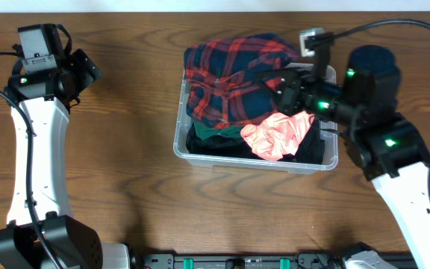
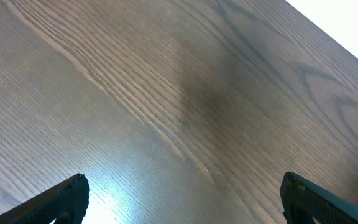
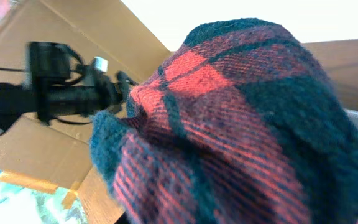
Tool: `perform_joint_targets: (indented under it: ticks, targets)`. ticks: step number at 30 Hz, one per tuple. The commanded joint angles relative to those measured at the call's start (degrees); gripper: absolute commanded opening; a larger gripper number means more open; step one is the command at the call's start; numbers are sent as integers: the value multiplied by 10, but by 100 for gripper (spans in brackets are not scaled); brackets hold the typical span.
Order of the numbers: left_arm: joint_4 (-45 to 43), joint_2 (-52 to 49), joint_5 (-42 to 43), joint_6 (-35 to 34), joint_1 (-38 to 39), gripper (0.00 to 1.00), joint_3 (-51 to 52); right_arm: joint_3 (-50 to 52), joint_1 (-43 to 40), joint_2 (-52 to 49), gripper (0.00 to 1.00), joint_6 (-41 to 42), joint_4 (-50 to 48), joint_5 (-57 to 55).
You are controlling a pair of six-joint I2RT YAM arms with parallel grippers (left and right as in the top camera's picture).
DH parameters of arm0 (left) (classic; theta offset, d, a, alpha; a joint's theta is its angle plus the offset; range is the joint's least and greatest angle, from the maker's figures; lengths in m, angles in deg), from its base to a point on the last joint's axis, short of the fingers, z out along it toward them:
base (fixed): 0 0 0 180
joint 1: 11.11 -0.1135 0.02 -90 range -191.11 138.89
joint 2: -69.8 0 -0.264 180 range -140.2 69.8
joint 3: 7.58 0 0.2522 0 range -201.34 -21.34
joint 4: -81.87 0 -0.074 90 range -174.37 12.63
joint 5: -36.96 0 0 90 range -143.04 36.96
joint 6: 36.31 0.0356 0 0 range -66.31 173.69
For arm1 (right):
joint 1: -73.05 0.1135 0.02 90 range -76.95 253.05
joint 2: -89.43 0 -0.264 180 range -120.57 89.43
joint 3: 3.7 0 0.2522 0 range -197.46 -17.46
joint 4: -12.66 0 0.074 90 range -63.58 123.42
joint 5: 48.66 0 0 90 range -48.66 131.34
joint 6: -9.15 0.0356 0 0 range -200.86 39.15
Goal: Pack container
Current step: 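Lift the red plaid shirt and lay it over the container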
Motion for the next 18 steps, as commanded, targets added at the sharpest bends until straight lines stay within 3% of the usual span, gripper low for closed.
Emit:
perform_joint_targets:
  ticks: [1,18]
  targets:
    - [1,0,-9,1,-2,98,-5,-17,19,-13,1,20,-10,-33]
    - [1,0,-9,1,-2,98,-5,-16,27,-38,1,43,45,-53]
